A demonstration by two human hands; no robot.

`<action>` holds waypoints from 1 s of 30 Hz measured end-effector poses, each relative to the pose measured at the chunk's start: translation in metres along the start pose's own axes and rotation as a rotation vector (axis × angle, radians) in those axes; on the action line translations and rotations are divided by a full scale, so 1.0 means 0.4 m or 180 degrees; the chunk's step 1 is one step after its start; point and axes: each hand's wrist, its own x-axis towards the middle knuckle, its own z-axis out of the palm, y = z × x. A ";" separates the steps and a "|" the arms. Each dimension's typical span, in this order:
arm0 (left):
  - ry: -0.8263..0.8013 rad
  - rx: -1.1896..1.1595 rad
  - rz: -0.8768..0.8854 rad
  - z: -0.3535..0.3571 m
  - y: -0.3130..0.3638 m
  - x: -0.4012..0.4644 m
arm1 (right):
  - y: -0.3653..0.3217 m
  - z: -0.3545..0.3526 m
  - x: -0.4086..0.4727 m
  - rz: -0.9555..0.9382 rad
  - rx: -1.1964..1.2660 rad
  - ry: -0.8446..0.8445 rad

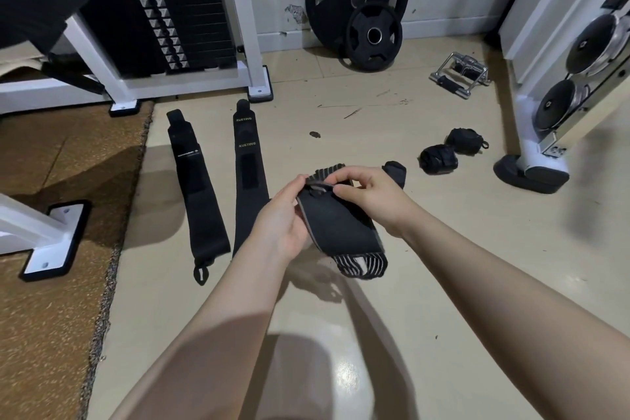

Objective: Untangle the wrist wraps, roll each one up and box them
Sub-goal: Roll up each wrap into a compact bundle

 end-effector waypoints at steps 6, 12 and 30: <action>0.0205 0.1599 0.0834 0.006 -0.015 -0.005 | 0.013 -0.019 -0.006 -0.0012 -0.0023 0.0082; 0.0106 0.1967 0.1168 0.014 -0.036 -0.009 | -0.003 -0.047 -0.009 0.0557 0.0753 -0.0453; 0.0149 0.1462 0.1031 -0.106 -0.030 0.073 | 0.045 -0.060 -0.038 0.0716 0.1151 -0.1420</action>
